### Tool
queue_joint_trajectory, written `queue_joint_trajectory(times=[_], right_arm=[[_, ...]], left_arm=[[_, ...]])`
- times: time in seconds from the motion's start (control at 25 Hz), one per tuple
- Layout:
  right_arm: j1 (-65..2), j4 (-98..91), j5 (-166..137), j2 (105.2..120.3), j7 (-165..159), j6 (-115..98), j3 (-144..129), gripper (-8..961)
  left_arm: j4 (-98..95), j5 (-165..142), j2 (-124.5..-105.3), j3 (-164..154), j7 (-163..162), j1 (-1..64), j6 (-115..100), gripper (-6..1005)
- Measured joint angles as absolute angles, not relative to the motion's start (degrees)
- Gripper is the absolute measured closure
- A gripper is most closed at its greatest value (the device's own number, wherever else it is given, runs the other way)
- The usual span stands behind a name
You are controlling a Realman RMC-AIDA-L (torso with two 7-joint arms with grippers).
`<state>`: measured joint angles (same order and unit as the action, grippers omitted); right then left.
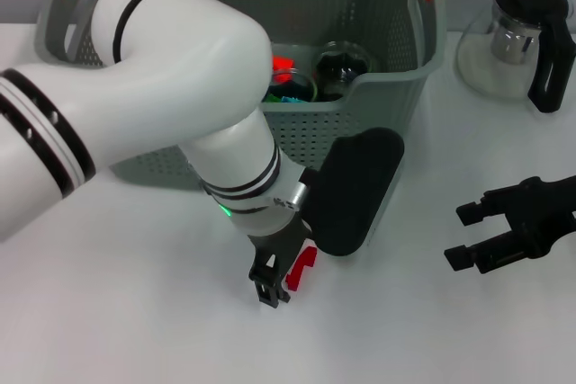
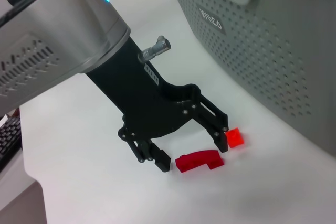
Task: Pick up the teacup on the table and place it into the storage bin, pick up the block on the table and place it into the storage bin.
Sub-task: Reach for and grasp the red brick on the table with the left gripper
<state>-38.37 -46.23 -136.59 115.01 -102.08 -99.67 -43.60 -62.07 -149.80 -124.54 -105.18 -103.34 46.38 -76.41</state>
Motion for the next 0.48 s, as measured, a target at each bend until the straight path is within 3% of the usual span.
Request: queue_joint_trajectory(times=[0.48], right_arm=[[-38.81, -46.23, -136.58, 115.46, -102.13, -99.67, -43.59, 31]], left_arm=[[-61.53, -149.85, -124.49, -106.08, -99.87, 49.05, -77.32, 96]])
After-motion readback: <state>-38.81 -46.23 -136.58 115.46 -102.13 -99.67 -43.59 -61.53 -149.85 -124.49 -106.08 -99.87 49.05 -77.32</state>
